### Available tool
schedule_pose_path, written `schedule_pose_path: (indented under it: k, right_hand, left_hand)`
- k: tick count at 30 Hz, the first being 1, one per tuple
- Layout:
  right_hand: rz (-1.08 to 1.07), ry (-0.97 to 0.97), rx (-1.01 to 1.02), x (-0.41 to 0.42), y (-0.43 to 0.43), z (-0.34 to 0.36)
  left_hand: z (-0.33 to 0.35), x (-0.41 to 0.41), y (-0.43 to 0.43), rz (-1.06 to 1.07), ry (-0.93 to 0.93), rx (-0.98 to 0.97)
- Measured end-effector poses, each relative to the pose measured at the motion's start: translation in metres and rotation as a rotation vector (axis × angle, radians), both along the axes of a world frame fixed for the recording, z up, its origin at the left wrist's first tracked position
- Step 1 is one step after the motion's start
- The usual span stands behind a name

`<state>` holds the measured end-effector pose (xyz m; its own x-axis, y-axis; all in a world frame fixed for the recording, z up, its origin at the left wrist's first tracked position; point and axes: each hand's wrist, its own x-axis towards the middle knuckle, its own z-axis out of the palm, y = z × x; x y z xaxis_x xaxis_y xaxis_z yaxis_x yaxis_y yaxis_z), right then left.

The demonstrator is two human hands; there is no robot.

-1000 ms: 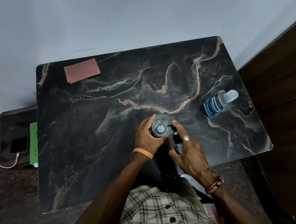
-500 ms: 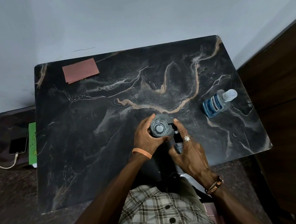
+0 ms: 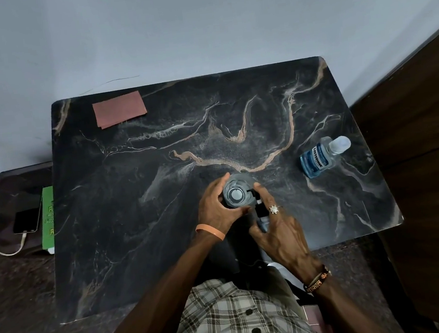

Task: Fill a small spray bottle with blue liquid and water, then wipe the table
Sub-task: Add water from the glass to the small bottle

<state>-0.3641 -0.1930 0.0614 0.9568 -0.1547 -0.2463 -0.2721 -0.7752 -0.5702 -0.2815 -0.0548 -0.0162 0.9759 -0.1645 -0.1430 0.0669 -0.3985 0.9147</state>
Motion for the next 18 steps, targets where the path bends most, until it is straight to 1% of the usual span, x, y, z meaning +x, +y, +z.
schedule_pose_path:
  k: [13,18]
  right_hand:
    - [0.015,-0.001,-0.023,0.0005,-0.0009,-0.0034]
    - [0.017,-0.047,-0.022,-0.0018,0.0008,-0.0049]
  left_hand:
    - [-0.0029,-0.0003,0.0013,-0.013,-0.016,0.001]
    - [-0.0032,0.0003,0.0011,-0.018,-0.012,0.008]
